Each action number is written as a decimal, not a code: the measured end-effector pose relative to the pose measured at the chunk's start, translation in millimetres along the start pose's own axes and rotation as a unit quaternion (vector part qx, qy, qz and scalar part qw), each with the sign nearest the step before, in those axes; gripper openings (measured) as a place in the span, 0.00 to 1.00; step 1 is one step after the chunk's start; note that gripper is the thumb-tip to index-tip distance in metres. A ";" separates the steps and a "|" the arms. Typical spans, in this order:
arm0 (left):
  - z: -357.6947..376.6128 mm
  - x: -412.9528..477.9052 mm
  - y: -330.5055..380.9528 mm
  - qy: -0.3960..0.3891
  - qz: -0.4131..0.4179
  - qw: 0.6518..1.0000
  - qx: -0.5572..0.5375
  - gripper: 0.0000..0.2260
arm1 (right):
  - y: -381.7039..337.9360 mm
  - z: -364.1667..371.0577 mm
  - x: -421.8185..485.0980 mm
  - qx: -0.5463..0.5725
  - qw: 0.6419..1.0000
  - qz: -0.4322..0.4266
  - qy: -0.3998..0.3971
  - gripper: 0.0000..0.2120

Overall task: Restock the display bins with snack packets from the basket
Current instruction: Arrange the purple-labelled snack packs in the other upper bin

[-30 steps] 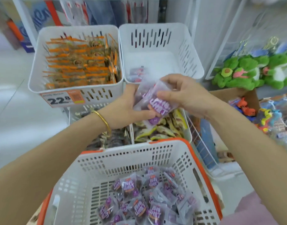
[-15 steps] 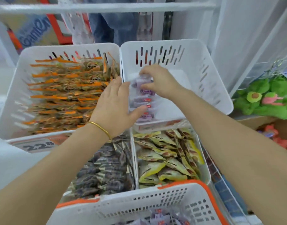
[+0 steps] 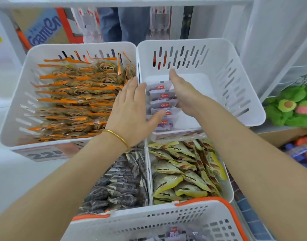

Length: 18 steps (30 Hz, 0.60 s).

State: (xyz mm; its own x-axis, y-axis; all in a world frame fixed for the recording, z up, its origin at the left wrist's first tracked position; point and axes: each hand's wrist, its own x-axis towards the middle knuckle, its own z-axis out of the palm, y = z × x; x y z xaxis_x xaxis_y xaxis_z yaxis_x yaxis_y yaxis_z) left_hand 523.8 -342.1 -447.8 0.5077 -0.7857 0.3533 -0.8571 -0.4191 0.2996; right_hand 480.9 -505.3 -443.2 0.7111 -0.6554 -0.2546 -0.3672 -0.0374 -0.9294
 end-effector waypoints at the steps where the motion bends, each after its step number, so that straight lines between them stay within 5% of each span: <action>1: 0.2 0.1 -0.3 0.000 0.002 1.000 0.000 0.36 | -0.7 0.6 -1.8 -0.007 1.000 0.002 -0.006 0.24; 12: 2.4 1.8 -1.7 -0.004 -0.001 1.000 0.008 0.35 | -4.0 0.6 -14.9 -0.001 0.999 0.023 -0.049 0.33; 18: -23.6 -30.4 14.9 0.055 0.055 0.997 -0.010 0.32 | -6.7 -28.5 -85.4 0.001 0.995 -0.074 0.066 0.31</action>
State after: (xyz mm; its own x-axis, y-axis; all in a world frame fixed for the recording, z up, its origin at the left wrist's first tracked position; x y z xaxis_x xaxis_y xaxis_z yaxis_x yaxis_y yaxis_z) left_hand 497.7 -313.7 -433.1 0.4183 -0.7716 0.4793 -0.9067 -0.3238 0.2702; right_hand 405.5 -470.5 -407.7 0.6724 -0.7361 -0.0779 -0.2629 -0.1392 -0.9547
